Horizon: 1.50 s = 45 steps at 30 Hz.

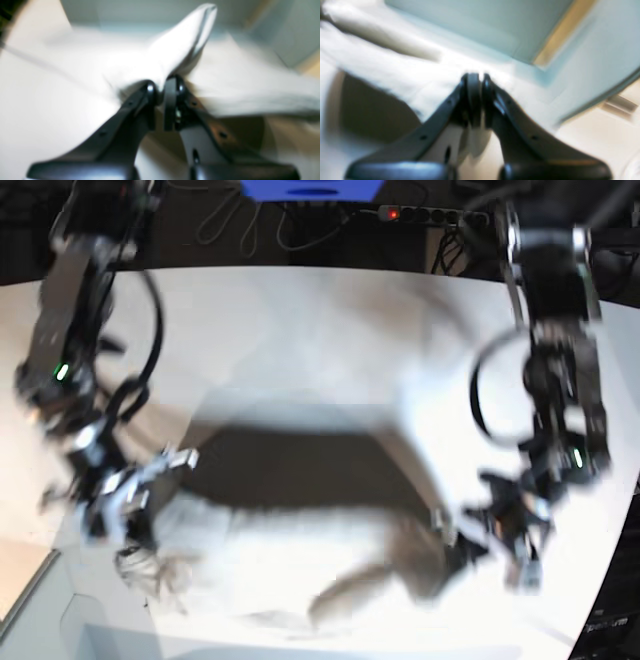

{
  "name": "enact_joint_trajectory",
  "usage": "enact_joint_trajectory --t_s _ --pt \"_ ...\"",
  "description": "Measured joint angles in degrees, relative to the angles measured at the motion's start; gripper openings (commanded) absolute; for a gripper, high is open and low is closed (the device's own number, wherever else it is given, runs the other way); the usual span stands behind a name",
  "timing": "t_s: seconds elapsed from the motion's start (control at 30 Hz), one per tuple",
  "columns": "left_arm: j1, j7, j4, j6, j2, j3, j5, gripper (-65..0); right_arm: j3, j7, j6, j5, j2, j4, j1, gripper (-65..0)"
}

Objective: Layout the t-shirt on the table in an organized manner, then fold the t-shirt properly
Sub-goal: 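Lift the shirt high with both grippers and lay it down spread, then pull the shirt's shoulder corners apart with both grippers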

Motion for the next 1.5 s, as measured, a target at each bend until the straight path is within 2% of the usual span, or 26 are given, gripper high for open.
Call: enact_joint_trajectory --t_s 0.17,0.27,0.4,0.47,0.57,0.63,0.73,0.8,0.87,0.93,1.07,1.2,1.37,1.5 --pt "13.44 -0.39 -0.42 -0.17 -0.26 -0.07 -0.57 -64.7 -0.57 7.65 -0.2 -0.57 -3.63 -0.31 -13.7 -65.0" --pt "17.84 -0.83 -3.23 -0.37 -0.37 -0.15 -0.76 -64.5 -2.97 10.32 -0.02 -0.48 -3.8 -0.98 -20.06 -65.0" --pt "20.31 -0.02 -7.1 -0.63 -0.42 -0.15 -0.76 -63.5 -4.92 12.85 -0.11 -0.57 -3.61 -2.21 -24.48 -65.0" --pt "20.2 0.04 -7.69 -0.66 -0.44 -0.74 -0.94 -58.7 -5.29 13.09 -0.13 -0.52 -3.63 -2.54 -26.1 -65.0" --pt "20.2 0.04 -7.37 -0.63 -0.24 -3.41 -1.62 -43.3 -5.18 12.63 -0.15 -0.52 -3.56 -2.71 -26.45 -65.0" --pt "20.81 2.58 -7.23 -0.63 -0.24 -4.2 -3.91 -35.4 -5.14 12.76 -0.13 -0.52 -2.8 -2.69 -26.18 -65.0" --pt "21.84 4.68 -7.13 -0.66 -0.79 -3.89 -8.68 -27.0 -4.96 12.74 -0.15 -0.55 -0.87 -2.36 -27.36 -65.0" --pt "23.06 6.27 -5.62 -1.05 -2.62 -4.11 -11.8 -21.9 -4.92 12.33 -0.13 -0.59 -0.72 -2.36 -27.63 -65.0" --pt "25.35 5.77 -3.76 -0.98 -3.1 -7.56 -15.1 -17.6 -4.52 12.63 -0.11 -0.52 -0.74 -2.34 -27.36 -65.0" --pt "27.98 5.84 -3.69 -0.55 -2.97 -12.26 -15.82 -14.2 -3.08 13.29 -0.17 -0.48 -1.36 -2.25 -27.61 -65.0" --pt "29.27 6.21 -6.21 -0.24 -1.38 -17.92 -14.58 -12.7 -2.19 12.72 -0.13 -0.48 -1.42 -2.27 -28.22 -65.0" --pt "26.58 5.46 -10.69 -1.07 0.63 -16.41 -16.06 -12.7 1.01 12.87 -0.15 -0.5 -1.31 -2.27 -27.76 -65.0" --pt "22.32 3.5 -16.22 -1.7 3.32 -15.08 -18.16 -12.8 1.57 12.63 -0.15 -0.52 -1.22 -2.27 -28.02 -65.0" --pt "20.72 3.48 -17.97 -2.01 3.3 -14.71 -18.43 -14.8 1.53 12.83 -0.15 -0.52 -1.25 -2.29 -27.91 -65.0"
